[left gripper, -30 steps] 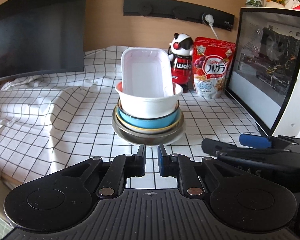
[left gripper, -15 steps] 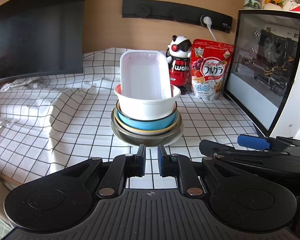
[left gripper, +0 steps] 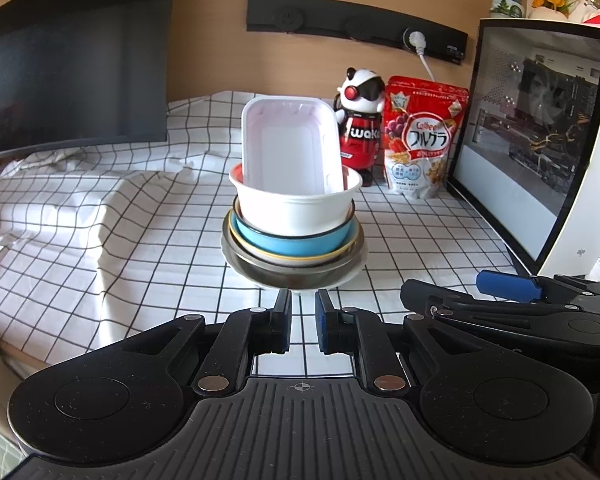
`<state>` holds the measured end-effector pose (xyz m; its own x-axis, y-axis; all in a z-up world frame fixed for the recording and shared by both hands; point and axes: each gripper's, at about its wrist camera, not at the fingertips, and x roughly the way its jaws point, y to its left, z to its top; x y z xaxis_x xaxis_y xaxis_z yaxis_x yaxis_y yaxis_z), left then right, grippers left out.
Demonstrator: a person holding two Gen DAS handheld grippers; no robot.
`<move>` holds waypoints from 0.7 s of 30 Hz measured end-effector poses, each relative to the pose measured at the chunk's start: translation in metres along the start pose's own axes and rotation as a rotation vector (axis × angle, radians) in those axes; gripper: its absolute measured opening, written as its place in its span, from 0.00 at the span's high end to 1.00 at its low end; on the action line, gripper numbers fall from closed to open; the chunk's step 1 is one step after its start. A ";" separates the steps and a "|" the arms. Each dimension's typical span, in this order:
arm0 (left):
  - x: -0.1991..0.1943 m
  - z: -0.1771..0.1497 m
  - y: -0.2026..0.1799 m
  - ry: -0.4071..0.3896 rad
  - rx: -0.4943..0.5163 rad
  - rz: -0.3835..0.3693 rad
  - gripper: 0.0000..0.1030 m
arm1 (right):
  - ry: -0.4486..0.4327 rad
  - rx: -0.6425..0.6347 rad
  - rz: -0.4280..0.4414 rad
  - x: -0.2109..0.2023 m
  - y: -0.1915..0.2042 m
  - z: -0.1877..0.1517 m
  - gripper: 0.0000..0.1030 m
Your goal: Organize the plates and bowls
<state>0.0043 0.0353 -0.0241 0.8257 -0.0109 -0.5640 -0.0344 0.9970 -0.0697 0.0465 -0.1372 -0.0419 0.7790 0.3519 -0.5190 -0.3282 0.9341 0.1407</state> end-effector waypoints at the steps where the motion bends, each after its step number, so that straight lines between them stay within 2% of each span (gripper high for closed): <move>1: 0.000 0.000 0.000 0.000 -0.001 -0.001 0.85 | 0.001 0.000 0.000 0.000 0.000 0.000 0.26; 21: 0.001 0.001 -0.001 0.006 -0.011 -0.004 0.85 | 0.008 0.004 0.005 0.002 -0.001 -0.001 0.26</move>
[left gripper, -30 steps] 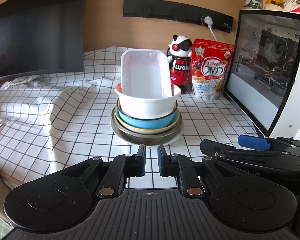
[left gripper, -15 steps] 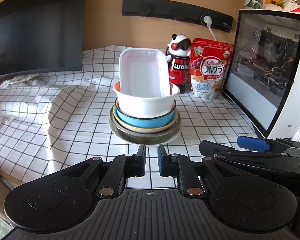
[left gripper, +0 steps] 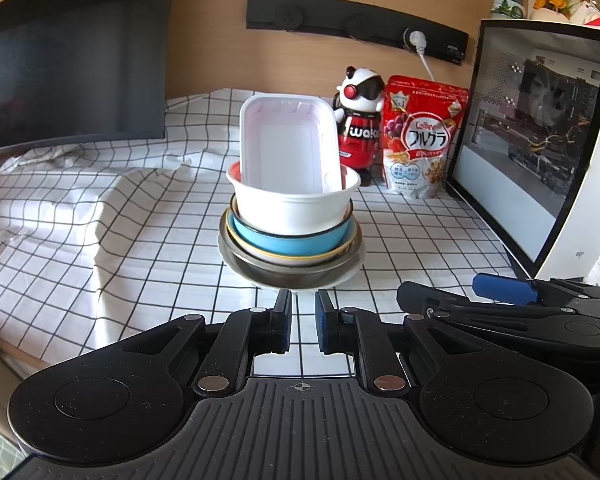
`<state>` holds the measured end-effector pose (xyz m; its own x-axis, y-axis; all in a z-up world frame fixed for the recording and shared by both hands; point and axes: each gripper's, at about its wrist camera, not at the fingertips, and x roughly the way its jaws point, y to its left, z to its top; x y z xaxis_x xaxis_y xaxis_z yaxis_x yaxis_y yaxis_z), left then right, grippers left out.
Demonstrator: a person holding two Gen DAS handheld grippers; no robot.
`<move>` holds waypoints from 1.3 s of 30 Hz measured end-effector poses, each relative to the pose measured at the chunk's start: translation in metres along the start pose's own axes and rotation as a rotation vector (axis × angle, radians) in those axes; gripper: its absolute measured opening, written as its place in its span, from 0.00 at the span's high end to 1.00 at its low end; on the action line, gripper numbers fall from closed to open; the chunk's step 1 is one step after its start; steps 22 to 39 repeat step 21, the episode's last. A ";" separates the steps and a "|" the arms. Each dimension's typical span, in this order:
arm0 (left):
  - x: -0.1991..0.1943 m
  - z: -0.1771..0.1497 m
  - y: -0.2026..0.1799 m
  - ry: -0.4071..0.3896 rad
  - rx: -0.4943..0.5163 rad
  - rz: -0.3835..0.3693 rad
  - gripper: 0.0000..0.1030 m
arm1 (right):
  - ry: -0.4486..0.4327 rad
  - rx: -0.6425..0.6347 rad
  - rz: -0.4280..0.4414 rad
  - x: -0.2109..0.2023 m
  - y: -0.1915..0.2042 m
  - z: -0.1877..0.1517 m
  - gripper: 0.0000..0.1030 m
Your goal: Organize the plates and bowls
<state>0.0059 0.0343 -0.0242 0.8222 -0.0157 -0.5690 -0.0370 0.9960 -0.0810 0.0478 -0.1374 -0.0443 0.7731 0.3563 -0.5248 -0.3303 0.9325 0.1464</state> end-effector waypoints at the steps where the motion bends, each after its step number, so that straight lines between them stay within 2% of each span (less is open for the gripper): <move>1: 0.000 0.000 0.000 0.001 0.000 0.000 0.85 | 0.000 0.000 0.000 0.000 0.000 0.000 0.26; 14: 0.003 0.000 0.001 0.008 -0.003 0.002 0.85 | 0.001 0.002 0.005 0.001 0.000 0.000 0.26; 17: 0.003 -0.002 0.004 0.001 -0.015 0.005 0.85 | 0.004 0.004 0.005 0.002 0.000 0.000 0.26; 21: 0.009 -0.001 0.015 0.033 -0.061 0.012 0.85 | 0.014 0.009 0.004 0.007 0.002 0.005 0.26; 39: 0.009 -0.001 0.015 0.033 -0.061 0.012 0.85 | 0.014 0.009 0.004 0.007 0.002 0.005 0.26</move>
